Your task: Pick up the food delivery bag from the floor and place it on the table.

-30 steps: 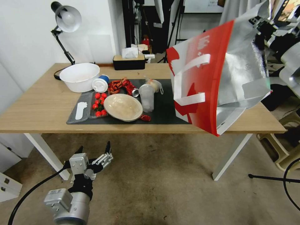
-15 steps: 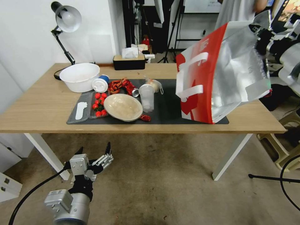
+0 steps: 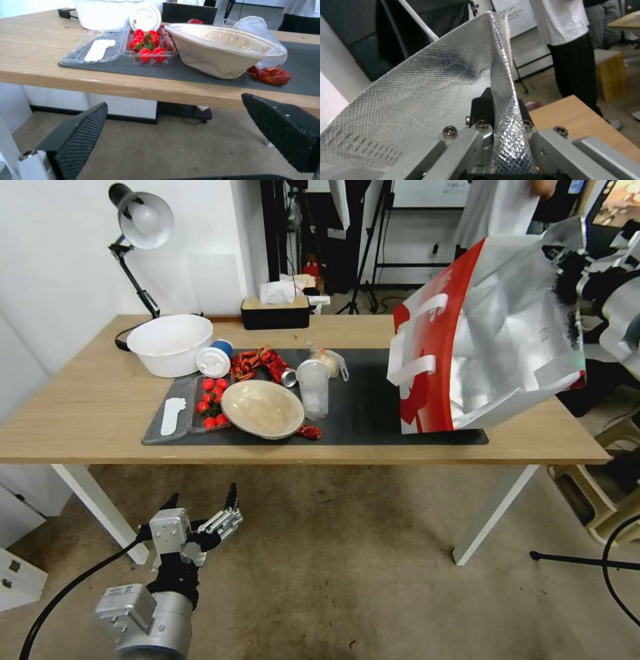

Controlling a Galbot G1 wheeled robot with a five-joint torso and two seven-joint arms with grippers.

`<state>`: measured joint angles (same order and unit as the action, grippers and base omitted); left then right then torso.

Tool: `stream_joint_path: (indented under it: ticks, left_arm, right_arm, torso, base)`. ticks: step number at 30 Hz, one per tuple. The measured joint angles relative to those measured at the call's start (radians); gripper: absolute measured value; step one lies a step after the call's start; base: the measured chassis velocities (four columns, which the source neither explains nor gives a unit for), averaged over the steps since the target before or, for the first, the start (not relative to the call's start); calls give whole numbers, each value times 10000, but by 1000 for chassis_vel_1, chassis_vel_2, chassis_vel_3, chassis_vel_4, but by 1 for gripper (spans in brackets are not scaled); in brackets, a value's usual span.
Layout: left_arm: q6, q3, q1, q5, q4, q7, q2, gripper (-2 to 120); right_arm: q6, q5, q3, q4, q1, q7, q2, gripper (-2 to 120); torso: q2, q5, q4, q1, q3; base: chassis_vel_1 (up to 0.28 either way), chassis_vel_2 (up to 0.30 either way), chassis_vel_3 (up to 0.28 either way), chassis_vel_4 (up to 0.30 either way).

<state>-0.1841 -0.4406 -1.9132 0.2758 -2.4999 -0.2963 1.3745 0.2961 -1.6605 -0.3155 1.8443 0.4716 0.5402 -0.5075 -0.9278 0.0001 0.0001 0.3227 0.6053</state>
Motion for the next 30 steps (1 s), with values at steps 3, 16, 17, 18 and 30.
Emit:
stream_joint_path:
  ticks: [3, 16, 17, 18, 30]
  left_arm:
    - [0, 2, 1, -2, 0, 2, -1, 100]
    - [13, 8, 3, -8, 0, 10, 21, 100]
    - [20, 9, 1, -11, 0, 13, 26, 100]
    - [20, 9, 1, -11, 0, 13, 26, 100]
    - [37, 49, -34, -66, 0, 54, 48, 100]
  right_arm:
    - [46, 51, 51, -158, -41, 58, -52, 0]
    - [166, 277, 264, -660, -121, -99, -334, 0]
    - [180, 309, 279, -686, -123, -125, -360, 0]
    - [180, 309, 279, -686, -123, -125, -360, 0]
    - [141, 609, 372, -760, -134, -357, -472, 24]
  torso:
    - [0, 0, 0, 0, 0]
    - [0, 0, 0, 0, 0]
    - [0, -1, 0, 0, 0]
    - [0, -1, 0, 0, 0]
    - [0, -1, 0, 0, 0]
  base:
    - [0, 0, 0, 0]
    - [0, 0, 0, 0]
    - [0, 0, 0, 0]
    - [0, 0, 0, 0]
    - [0, 0, 0, 0]
